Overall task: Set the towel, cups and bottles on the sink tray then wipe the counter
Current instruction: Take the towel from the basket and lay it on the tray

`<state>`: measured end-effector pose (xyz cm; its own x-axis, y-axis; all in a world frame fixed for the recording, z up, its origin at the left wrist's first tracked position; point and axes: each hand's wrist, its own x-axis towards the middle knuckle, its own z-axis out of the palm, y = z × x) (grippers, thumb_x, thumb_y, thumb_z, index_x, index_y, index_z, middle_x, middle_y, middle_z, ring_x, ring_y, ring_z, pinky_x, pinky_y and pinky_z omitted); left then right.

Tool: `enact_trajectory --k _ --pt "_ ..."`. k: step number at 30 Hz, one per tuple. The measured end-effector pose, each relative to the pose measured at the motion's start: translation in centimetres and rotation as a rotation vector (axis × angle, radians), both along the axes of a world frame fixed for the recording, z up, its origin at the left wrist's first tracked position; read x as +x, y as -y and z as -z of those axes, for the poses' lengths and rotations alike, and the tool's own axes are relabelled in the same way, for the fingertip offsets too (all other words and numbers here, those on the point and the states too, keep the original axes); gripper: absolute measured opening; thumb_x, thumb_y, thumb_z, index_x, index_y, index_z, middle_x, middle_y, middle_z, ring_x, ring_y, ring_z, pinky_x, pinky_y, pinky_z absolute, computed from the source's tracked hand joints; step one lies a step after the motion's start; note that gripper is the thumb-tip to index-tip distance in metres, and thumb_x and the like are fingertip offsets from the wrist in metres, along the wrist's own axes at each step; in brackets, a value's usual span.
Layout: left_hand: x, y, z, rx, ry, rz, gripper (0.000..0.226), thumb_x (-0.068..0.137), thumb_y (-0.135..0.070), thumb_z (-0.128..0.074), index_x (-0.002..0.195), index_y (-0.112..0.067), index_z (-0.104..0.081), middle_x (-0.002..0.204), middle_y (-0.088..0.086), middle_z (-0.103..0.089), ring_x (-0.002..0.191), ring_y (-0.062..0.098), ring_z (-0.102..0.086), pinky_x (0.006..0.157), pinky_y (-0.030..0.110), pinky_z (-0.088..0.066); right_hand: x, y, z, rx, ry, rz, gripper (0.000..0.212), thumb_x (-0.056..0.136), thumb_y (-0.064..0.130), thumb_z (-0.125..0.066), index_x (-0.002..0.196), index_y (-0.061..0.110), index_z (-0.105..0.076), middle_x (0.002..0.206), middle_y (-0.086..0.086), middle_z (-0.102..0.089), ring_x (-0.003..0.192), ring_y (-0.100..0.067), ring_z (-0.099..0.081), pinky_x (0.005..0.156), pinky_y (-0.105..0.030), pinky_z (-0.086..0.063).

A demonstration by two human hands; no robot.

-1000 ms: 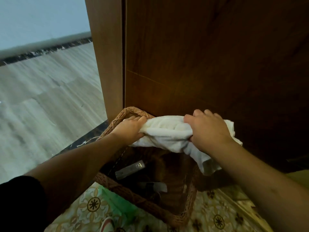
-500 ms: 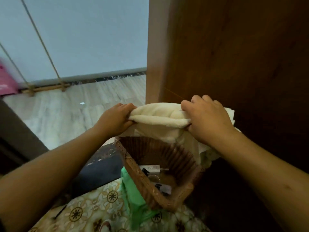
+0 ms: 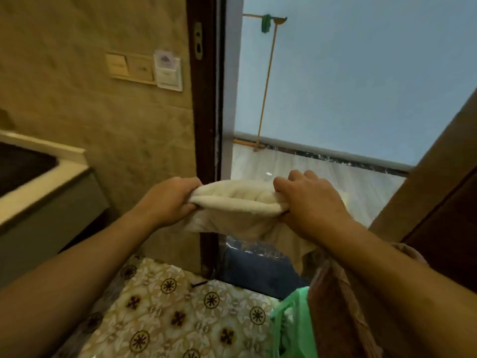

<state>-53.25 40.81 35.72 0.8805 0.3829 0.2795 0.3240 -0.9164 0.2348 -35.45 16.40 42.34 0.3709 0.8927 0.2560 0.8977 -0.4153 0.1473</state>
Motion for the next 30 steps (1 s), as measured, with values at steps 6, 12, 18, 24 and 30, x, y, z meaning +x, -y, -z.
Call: enact_trajectory --k 6,12,18,24,30 --pt "-17.8 -11.0 0.2 -0.027 -0.061 -0.284 0.026 0.082 -0.045 -0.066 0.103 -0.031 -0.062 0.099 -0.003 -0.070 0.090 0.022 -0.064 0.066 0.035 -0.050 -11.8 -16.2 1.4 0.011 -0.046 -0.279 0.046 0.083 0.051 -0.075 0.122 0.036 -0.055 0.113 0.003 -0.062 0.092 -0.013 -0.049 0.085 -0.038 -0.049" --pt "-33.4 -19.5 0.0 -0.020 -0.124 -0.512 0.030 0.080 -0.047 -0.056 0.102 -0.027 -0.060 0.098 0.001 -0.069 0.088 0.025 -0.064 0.067 0.035 -0.050 -23.7 -29.9 2.2 -0.032 -0.052 -0.510 0.039 0.082 0.041 -0.072 0.116 0.033 -0.054 0.105 0.002 -0.058 0.085 -0.016 -0.043 0.068 -0.033 -0.033" --pt "-42.2 -26.4 0.0 0.026 -0.203 -0.670 0.021 0.087 -0.041 -0.061 0.105 -0.030 -0.059 0.099 -0.004 -0.069 0.089 0.019 -0.063 0.075 0.039 -0.055 -31.7 -39.7 3.0 -0.094 -0.109 -0.607 0.043 0.087 0.037 -0.066 0.125 0.030 -0.049 0.116 -0.003 -0.055 0.101 -0.026 -0.050 0.071 -0.036 -0.034" --pt "-44.9 -33.8 0.8 0.021 -0.277 -0.736 0.019 0.092 -0.043 -0.058 0.107 -0.032 -0.056 0.104 -0.006 -0.068 0.093 0.015 -0.061 0.072 0.026 -0.043 -34.5 -48.4 4.7 -0.150 -0.148 -0.642 0.036 0.088 0.032 -0.062 0.121 0.026 -0.049 0.117 -0.006 -0.054 0.105 -0.029 -0.049 0.073 -0.037 -0.036" --pt "-43.8 -42.9 1.6 0.006 -0.320 -0.816 0.024 0.092 -0.042 -0.061 0.113 -0.030 -0.058 0.112 -0.004 -0.067 0.099 0.015 -0.061 0.075 0.024 -0.042 -33.6 -59.6 6.8 -0.152 -0.173 -0.693 0.033 0.088 0.030 -0.060 0.117 0.025 -0.047 0.114 -0.007 -0.054 0.104 -0.030 -0.050 0.073 -0.038 -0.037"
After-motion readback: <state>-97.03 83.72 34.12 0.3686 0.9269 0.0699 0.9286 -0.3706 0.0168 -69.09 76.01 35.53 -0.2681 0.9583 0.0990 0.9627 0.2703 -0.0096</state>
